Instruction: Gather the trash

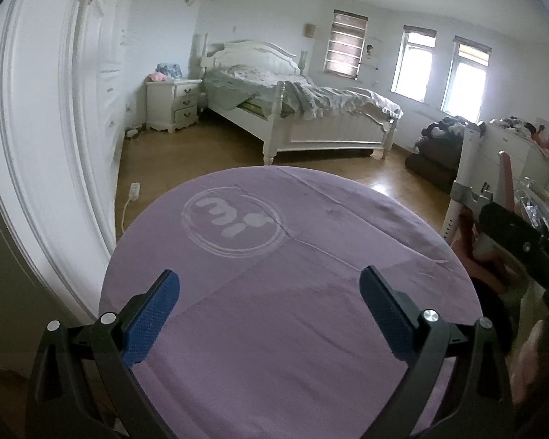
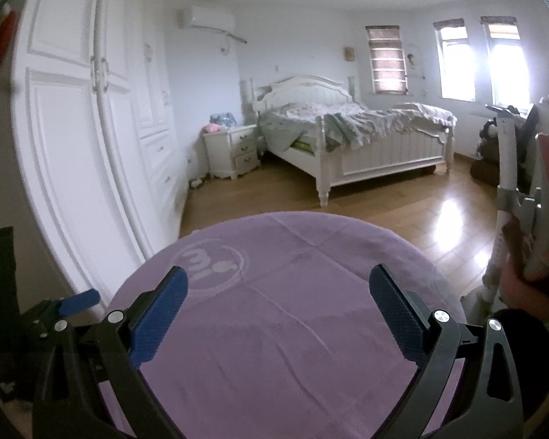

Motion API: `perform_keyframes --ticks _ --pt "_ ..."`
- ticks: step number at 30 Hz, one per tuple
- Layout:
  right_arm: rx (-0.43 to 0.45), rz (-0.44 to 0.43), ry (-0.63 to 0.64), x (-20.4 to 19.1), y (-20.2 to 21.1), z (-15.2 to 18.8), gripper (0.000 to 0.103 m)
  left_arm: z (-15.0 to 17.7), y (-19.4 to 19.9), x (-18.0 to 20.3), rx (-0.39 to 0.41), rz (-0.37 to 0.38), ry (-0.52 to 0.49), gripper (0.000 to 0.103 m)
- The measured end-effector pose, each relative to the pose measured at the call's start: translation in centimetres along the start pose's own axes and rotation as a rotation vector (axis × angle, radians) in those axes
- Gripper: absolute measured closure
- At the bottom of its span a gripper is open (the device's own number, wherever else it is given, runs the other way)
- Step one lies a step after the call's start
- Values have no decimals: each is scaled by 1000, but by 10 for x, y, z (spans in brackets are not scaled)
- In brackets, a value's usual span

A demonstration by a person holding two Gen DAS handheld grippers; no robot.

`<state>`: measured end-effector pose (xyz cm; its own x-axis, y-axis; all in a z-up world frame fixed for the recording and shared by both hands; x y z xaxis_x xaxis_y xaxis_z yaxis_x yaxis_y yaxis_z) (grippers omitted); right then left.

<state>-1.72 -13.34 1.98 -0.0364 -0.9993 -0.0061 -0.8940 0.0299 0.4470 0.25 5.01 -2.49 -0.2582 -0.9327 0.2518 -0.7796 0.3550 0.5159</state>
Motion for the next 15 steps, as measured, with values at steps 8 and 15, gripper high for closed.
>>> perform_keyframes --ticks 8,15 --pt "-3 4 -10 2 4 2 5 2 0 3 -4 2 -13 5" --pt "-9 4 -12 3 3 0 5 2 -1 4 -11 10 -28 5"
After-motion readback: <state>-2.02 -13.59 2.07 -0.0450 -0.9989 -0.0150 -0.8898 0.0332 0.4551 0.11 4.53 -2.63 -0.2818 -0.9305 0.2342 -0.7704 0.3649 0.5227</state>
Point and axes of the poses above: each gripper's, at about its wrist camera, not at the fingertips, and y roughly against the way its jaws point, x to its right, z to its underside, the point moved 3 cm from there along -y, roughly the way its jaws point, and after that the axes turned 13 degrees about z, right-handed, at the moved point
